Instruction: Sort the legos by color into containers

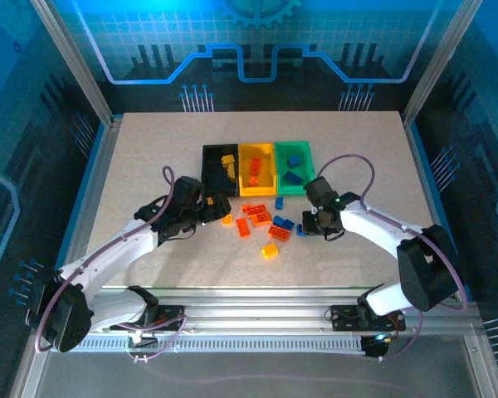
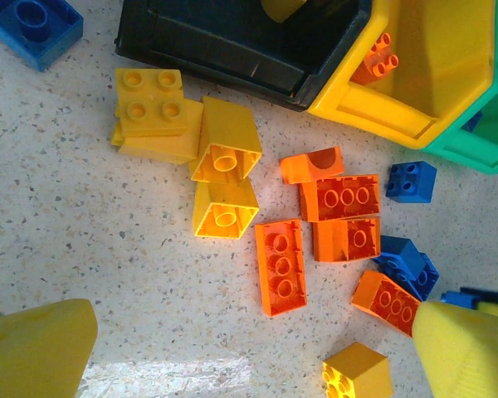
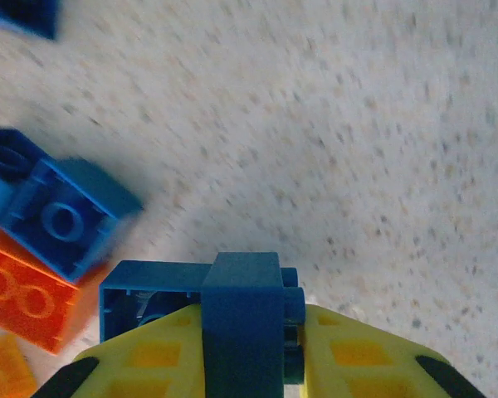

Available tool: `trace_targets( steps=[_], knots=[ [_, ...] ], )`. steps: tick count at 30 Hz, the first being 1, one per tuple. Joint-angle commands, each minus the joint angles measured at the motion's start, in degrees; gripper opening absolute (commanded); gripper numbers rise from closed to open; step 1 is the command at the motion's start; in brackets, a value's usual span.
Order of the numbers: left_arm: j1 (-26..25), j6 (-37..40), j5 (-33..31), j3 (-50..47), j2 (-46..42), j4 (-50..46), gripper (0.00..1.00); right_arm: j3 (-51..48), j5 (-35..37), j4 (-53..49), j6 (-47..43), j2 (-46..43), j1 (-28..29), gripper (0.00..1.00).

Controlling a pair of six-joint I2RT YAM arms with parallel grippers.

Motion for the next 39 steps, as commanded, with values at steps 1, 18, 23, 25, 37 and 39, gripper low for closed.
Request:
trace_targets(
  steps=[1, 18, 23, 25, 37, 39],
  knots=[
    [0.56, -0.77, 1.13, -0.62, -0.51, 0.6, 0.99, -0.51, 1.31, 1.24, 1.71, 1.17, 0.03, 0.3],
    [0.94, -1.4, 1.69, -1.31, -0.6, 1.0, 0.99, -2.24, 3.58, 2.86, 1.57, 0.9, -2.5, 0.48],
    [0.9, -1.72, 1.79, -1.43, -0.17, 1.3, 0.99, -1.86, 2.63, 4.43, 1.09, 1.07, -3.52, 0.51],
    [0.91, -1.77, 1.98, -1.46, 0.2, 1.52, 0.99, -1.16, 3.17, 4.2, 1.18, 2.13, -3.94, 0.45],
    [1.26, -1.3, 1.96, -1.59, 0.61, 1.31, 0.99, -1.3, 0.51, 6.36, 0.67, 5.33, -4.89, 0.28],
    [1.36, -1.23, 1.97, -1.72, 0.83, 1.42, 0.99, -0.88, 1.08, 5.65, 0.23, 3.52, -4.86, 0.26]
  ],
)
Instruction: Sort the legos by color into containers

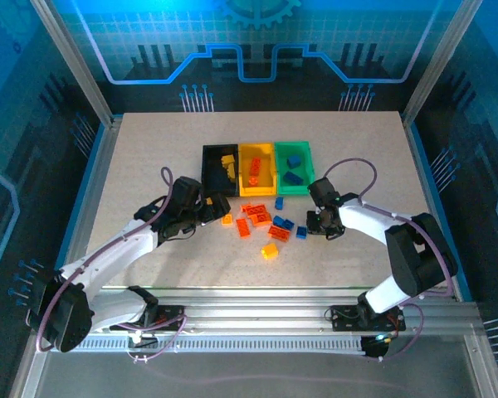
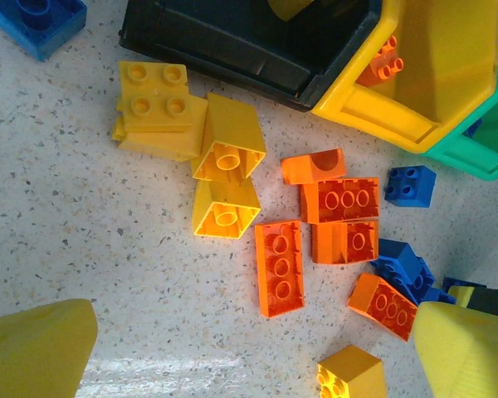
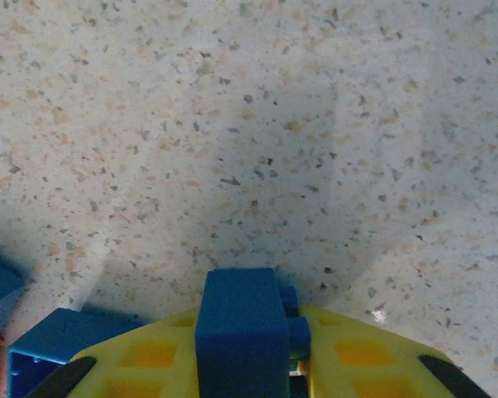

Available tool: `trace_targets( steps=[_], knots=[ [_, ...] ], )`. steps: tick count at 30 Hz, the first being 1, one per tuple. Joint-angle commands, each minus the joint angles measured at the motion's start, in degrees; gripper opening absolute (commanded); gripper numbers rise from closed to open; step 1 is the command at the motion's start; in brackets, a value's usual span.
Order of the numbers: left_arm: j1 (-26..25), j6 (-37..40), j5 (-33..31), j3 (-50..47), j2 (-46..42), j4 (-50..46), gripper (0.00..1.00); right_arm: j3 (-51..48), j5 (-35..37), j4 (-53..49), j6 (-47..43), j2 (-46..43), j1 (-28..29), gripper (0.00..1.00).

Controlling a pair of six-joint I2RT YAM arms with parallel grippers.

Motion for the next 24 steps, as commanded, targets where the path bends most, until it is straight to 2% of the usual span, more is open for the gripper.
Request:
trace_targets(
  steps=[1, 5, 8, 21, 23, 24],
  knots=[
    [0.63, 0.1, 1.1, -0.93, 0.74, 0.36, 0.99, 1.18, 0.24, -0.94, -0.73, -2.84, -0.72, 0.25],
    [0.81, 0.39, 1.31, -0.96, 1.03, 0.49, 0.99, 4.24, -0.14, -3.96, -2.64, -8.19, -0.69, 0.24],
    [0.81, 0.33, 1.44, -1.22, 0.66, 0.41, 0.99, 11.89, -1.0, -5.16, -3.96, -8.46, -0.21, 0.26],
    [0.92, 0.82, 2.68, -2.44, -3.02, -1.41, 0.99, 41.06, 4.97, -7.58, -2.57, 20.13, -1.93, 0.28],
    [0.96, 0.88, 2.61, -2.67, -3.49, -1.52, 0.99, 44.09, 4.79, -8.58, -2.55, 22.53, -2.3, 0.31],
    [1.02, 0.95, 2.59, -2.81, -3.74, -1.56, 0.99, 45.42, 4.56, -9.11, -2.55, 23.32, -2.44, 0.36]
  ],
)
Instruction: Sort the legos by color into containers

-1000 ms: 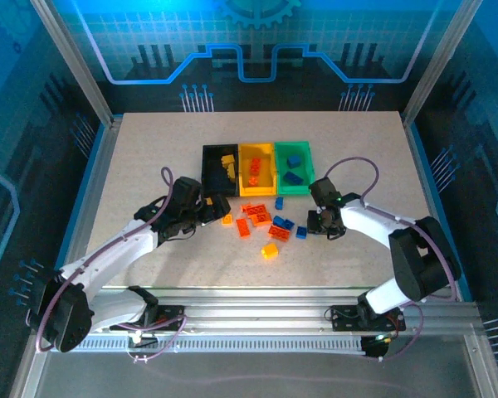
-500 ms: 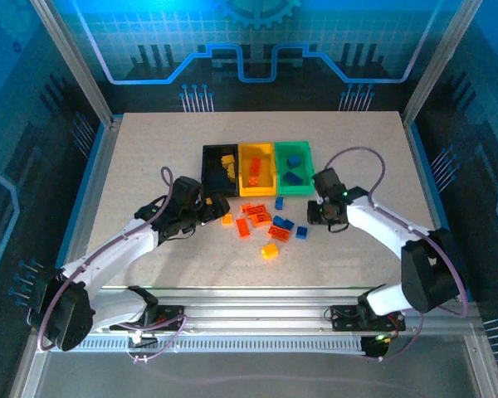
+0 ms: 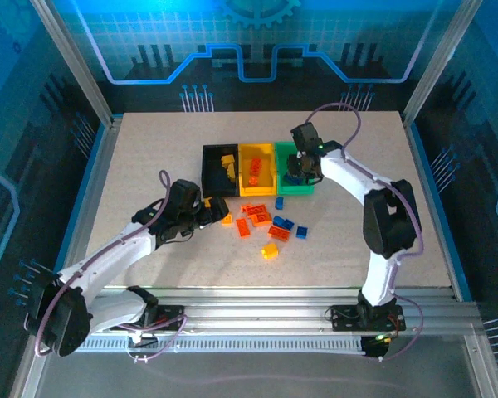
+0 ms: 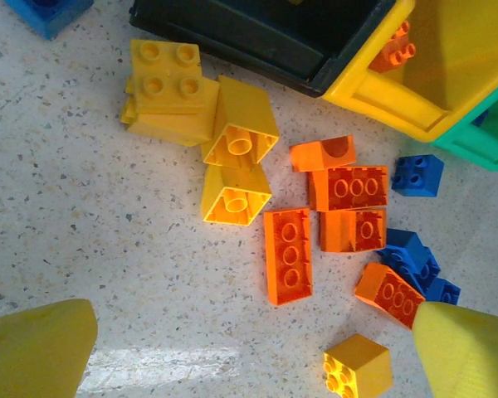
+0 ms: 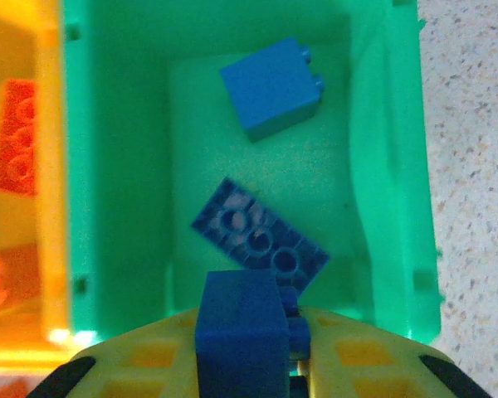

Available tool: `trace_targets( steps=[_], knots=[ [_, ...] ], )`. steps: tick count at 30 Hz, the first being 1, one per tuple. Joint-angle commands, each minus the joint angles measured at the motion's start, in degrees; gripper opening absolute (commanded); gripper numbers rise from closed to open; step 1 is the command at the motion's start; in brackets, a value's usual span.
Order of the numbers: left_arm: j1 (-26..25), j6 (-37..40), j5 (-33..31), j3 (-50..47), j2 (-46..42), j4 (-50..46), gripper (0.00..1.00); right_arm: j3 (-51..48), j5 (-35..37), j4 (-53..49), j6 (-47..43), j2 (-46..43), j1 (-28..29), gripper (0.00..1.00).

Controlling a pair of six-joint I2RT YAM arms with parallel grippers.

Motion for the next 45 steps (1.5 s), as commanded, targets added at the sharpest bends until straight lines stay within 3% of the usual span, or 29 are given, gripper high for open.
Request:
trace_targets(
  steps=[1, 4, 7, 16, 24, 34, 40, 45],
  knots=[
    [0.46, 0.91, 1.16, -1.03, -1.71, -1.29, 0.99, 6.08, 1.47, -3.69, 0.35, 2.19, -1.22, 0.42],
    [0.51, 0.77, 1.56, -1.17, -1.71, -1.01, 0.99, 5.09, 0.65, -3.53, 0.46, 0.0, -1.02, 0.59],
    [0.65, 0.82, 1.69, -1.27, -1.54, -0.35, 0.99, 0.37, 0.17, -3.41, 0.83, -4.32, -0.62, 0.69],
    [1.67, 0.82, 2.83, -1.7, 0.17, 0.66, 0.99, -24.83, -4.02, -3.75, 4.58, -20.74, 3.5, 0.76],
    [2.44, 0.37, 3.81, -2.77, 1.27, 1.89, 0.99, -35.31, -5.93, -2.58, 6.9, -23.2, 8.72, 0.77],
    [2.61, 0.37, 4.0, -2.91, 1.54, 1.87, 0.99, -36.45, -4.27, 2.17, 7.27, -17.68, 9.39, 0.73],
    [2.62, 0.29, 3.83, -3.12, 1.72, 1.8, 0.99, -36.0, -2.49, 3.63, 7.19, -15.02, 9.05, 0.61],
    [2.75, 0.27, 4.03, -2.99, 2.03, 1.91, 0.99, -34.16, -1.96, 3.32, 6.29, -14.7, 8.46, 0.41]
  ],
)
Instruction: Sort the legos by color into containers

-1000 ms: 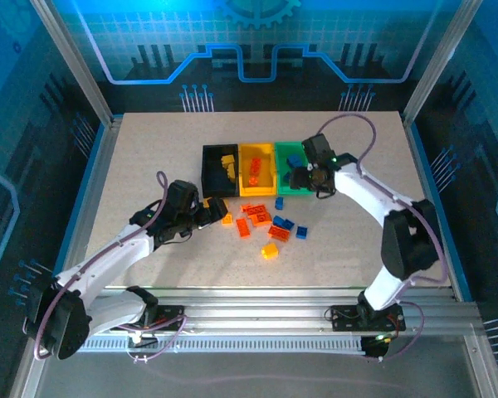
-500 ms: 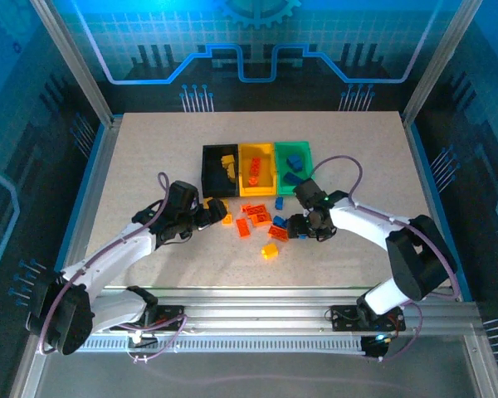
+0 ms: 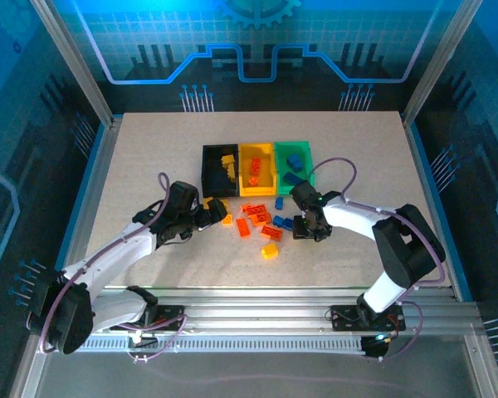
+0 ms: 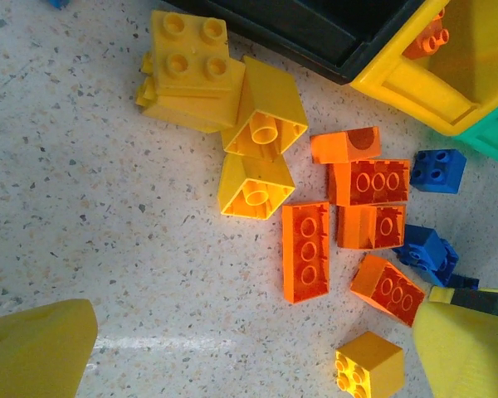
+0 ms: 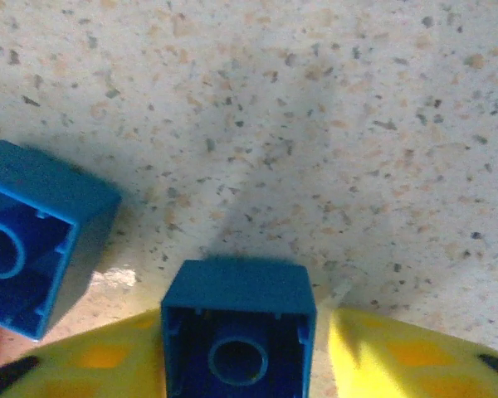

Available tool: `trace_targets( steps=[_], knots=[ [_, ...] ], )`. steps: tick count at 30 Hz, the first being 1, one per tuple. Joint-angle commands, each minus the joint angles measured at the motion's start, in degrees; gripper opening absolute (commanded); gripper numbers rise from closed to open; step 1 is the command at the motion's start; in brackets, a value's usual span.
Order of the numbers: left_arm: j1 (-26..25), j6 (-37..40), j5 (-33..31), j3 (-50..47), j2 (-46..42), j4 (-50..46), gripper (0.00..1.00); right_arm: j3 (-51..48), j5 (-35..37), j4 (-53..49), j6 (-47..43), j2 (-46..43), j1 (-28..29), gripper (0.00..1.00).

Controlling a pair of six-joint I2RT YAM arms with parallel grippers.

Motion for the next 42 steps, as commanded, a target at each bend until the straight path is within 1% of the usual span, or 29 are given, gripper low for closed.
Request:
trace_targets(
  steps=[1, 4, 7, 10, 13, 16, 19, 22, 26, 28, 31, 34, 35, 38, 42],
  knots=[
    [0.57, 0.31, 1.01, -0.71, 0.63, 0.1, 0.99, 1.25, 0.31, 2.24, -0.35, 1.01, -0.56, 0.38],
    [0.61, 0.49, 0.99, -0.63, 0.74, 0.01, 0.99, 1.27, 0.69, 1.35, -1.7, -1.81, -1.41, 0.31],
    [0.68, 0.4, 0.99, -0.55, 0.92, 0.06, 0.99, 2.17, 0.02, 0.31, -3.61, -5.66, -2.8, 0.28],
    [0.75, 0.45, 1.09, -0.31, 0.83, -0.04, 0.99, 5.35, -0.23, -0.69, -6.49, -9.32, -3.38, 0.28],
    [0.86, 0.42, 1.07, -0.07, 0.77, -0.11, 0.99, 11.12, 0.05, -1.7, -7.93, -8.33, -4.11, 0.3],
    [0.93, 0.21, 1.16, 0.02, 0.73, 0.02, 0.99, 17.34, 0.11, -0.92, -7.92, -3.74, -5.64, 0.31],
    [0.95, 0.05, 1.56, -0.15, 0.3, -0.28, 0.99, 24.62, 1.1, -0.01, -7.5, 3.18, -7.29, 0.33],
    [1.02, -0.13, 1.71, -0.28, -0.63, -0.74, 0.99, 31.29, 1.94, 0.63, -6.4, 10.0, -8.6, 0.33],
    [1.32, 0.38, 1.49, 0.06, -2.11, -2.45, 0.99, 39.79, 2.92, -1.21, -5.83, 18.57, -9.56, 0.33],
    [1.45, 0.68, 1.17, 0.16, -2.76, -3.12, 0.99, 42.39, 3.45, -2.14, -5.76, 21.17, -9.71, 0.34],
    [1.72, 1.01, 0.99, 0.05, -3.4, -3.7, 0.99, 44.35, 2.91, -2.36, -5.06, 23.56, -10.2, 0.39],
    [1.9, 1.1, 1.04, 0.2, -3.41, -3.78, 0.99, 45.69, 0.76, -2.27, -5.12, 24.05, -10.47, 0.58],
    [1.95, 1.01, 0.99, 0.19, -3.4, -3.64, 0.99, 45.74, 0.68, -2.15, -5.2, 23.56, -10.49, 0.62],
    [2.16, 0.93, 0.99, 0.63, -3.35, -3.54, 0.99, 44.89, 0.48, -1.71, -5.45, 20.67, -10.51, 0.67],
    [2.21, 2.18, 0.74, 2.37, -3.25, -4.65, 0.99, 40.21, -0.39, 0.04, -5.09, 14.05, -10.33, 0.68]
  ],
)
